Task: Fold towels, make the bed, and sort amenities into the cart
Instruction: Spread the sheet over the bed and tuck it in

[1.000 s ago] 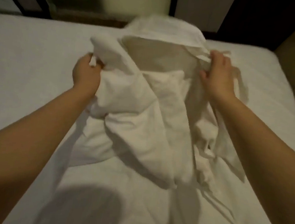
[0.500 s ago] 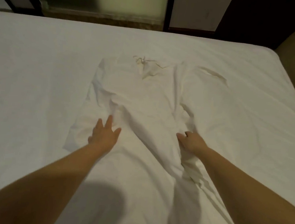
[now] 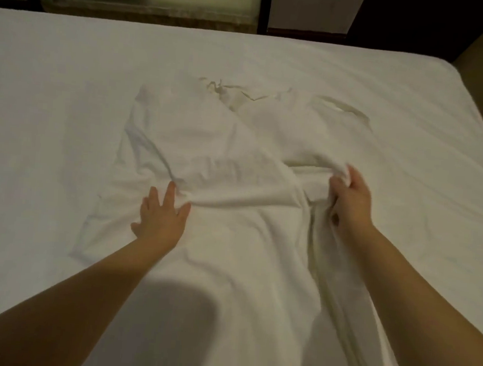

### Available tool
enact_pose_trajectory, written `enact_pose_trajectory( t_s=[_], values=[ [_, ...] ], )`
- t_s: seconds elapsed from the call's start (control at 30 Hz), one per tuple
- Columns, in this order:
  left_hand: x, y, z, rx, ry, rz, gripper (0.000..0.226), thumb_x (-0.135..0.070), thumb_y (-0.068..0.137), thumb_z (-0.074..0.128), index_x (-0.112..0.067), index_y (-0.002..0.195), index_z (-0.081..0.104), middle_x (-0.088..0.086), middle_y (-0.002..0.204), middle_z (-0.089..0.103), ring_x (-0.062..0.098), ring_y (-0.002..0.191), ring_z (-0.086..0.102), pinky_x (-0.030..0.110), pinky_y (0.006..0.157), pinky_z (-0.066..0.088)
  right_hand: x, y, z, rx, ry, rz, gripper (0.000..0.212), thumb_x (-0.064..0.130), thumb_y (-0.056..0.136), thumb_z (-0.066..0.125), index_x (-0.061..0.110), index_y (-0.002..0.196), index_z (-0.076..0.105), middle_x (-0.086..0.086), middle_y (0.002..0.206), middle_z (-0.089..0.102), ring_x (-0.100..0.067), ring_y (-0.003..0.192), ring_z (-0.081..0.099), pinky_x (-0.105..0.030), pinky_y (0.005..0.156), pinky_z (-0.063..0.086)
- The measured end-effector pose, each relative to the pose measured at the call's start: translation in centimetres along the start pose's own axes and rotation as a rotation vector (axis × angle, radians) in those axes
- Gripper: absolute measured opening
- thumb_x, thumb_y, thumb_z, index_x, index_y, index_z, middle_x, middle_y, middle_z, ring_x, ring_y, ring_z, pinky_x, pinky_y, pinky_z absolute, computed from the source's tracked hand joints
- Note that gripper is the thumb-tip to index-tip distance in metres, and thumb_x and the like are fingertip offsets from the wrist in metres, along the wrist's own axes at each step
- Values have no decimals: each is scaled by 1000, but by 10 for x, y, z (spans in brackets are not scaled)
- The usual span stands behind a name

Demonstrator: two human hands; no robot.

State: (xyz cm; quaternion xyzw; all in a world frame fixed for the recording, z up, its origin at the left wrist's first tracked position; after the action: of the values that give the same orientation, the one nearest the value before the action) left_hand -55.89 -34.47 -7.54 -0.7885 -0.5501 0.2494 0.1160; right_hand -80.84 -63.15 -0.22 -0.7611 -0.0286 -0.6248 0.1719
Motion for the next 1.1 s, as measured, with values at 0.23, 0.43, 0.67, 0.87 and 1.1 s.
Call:
enact_pose_trajectory(
  t_s=[0.23, 0.43, 0.67, 0.87, 1.1],
  values=[
    [-111, -29, 4, -140, 29, 434, 59, -29, 98, 42, -19, 151, 18, 13, 158, 13, 29, 143, 19, 40, 114, 20, -62, 19, -40, 250, -689, 256, 35, 40, 92, 55, 17, 119, 59, -8, 117, 62, -23, 94, 60, -31, 80, 46],
    [-197, -5, 50, -66, -4, 409, 58, -42, 101, 29, -23, 152, 9, 8, 160, 6, 25, 146, 11, 44, 116, 17, -29, 86, -115, -148, -933, 96, 49, 35, 97, 46, 10, 139, 41, -19, 141, 38, -40, 126, 37, -46, 102, 32],
    [-210, 29, 92, -407, 72, 380, 53, -43, 96, 27, -26, 146, 34, 17, 152, 30, 31, 141, 27, 61, 109, 16, -70, 141, -114, 92, -230, 491, 46, 51, 96, 45, 10, 101, 65, -7, 93, 69, -25, 91, 65, -31, 70, 50],
    [-202, 46, 108, -602, 169, 390, 50, -42, 100, 22, -25, 143, 40, 18, 147, 39, 32, 132, 41, 53, 105, 25, -85, 144, -46, 478, 67, 753, 38, 40, 100, 42, 16, 124, 59, -7, 113, 66, -24, 103, 64, -30, 76, 56],
    [-204, 43, 102, -676, 156, 436, 49, -40, 99, 24, -23, 140, 45, 21, 144, 42, 34, 129, 45, 58, 100, 31, -81, 117, -30, 470, -202, 708, 85, 39, 83, 69, 23, 148, 16, -7, 129, 51, -24, 100, 58, -37, 84, 52]
  ],
)
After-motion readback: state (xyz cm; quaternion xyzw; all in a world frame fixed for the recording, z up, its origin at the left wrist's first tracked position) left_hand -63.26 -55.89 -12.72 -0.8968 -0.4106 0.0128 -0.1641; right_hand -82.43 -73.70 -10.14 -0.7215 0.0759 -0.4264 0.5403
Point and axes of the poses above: each hand's wrist, its own y-axis towards the middle knuckle, its own z-axis out of the palm, x = y × z, the point moved 10 cm from there along y, towards the middle knuckle
